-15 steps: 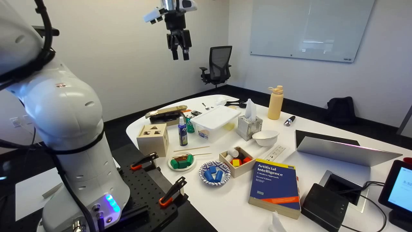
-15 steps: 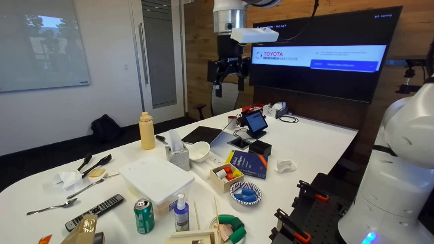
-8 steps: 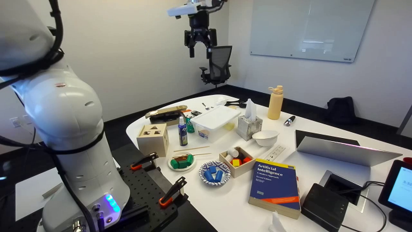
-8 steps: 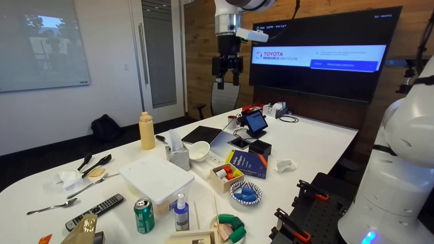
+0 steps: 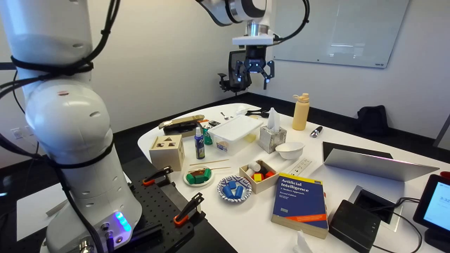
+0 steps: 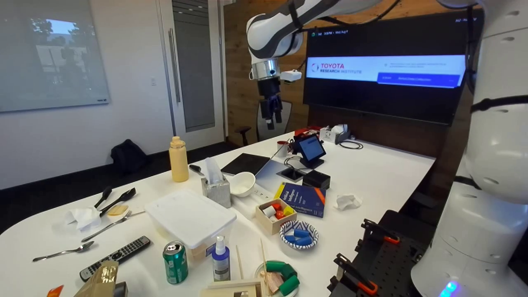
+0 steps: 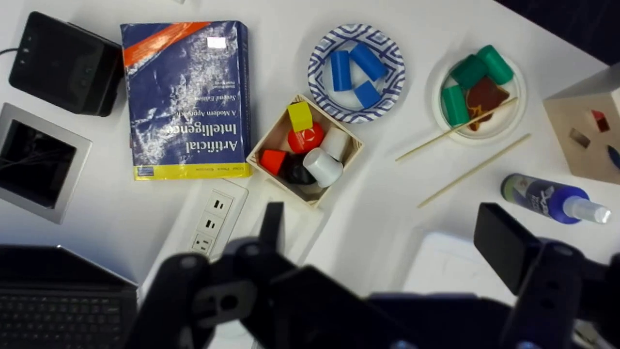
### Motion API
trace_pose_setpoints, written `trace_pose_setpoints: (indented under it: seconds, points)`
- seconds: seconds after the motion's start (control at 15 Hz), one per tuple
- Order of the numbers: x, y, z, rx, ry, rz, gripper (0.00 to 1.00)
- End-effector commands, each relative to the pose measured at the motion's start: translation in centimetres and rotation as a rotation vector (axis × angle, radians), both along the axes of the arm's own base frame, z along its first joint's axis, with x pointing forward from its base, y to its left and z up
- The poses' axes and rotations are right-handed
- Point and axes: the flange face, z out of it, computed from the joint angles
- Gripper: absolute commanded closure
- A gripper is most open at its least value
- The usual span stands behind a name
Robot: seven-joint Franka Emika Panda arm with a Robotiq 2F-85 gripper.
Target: Put the yellow block in the toy box
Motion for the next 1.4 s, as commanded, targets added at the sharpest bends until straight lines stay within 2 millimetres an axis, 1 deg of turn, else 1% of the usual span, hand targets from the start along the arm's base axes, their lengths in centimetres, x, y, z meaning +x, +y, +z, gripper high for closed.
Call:
trace_pose_setpoints:
  seconds: [0.0,0.13,0.27,0.47,0.53,0.6,0.73,1.0,1.13,1.33]
  points:
    - [3.6,-3.0,-5.4,0.024,0.105,0.128,0.0]
    - [4.3,-4.9,-8.3,0.045,0.158,0.175,0.0]
    - [4.5,-6.8,-10.6,0.038,0.187,0.203,0.0]
    - [3.7,-9.3,-13.3,0.019,0.2,0.192,0.0]
    - [3.1,-9.8,-13.6,0.017,0.207,0.159,0.0]
    - [3.6,-9.1,-13.7,0.033,0.213,0.171,0.0]
    - [3.4,-9.7,-14.3,0.036,0.221,0.161,0.0]
    - [3.5,-9.2,-14.3,0.037,0.22,0.168,0.0]
    - [3.3,-9.5,-16.0,0.061,0.182,0.178,0.0]
    - [2.0,-10.2,-19.7,0.068,0.175,0.187,0.0]
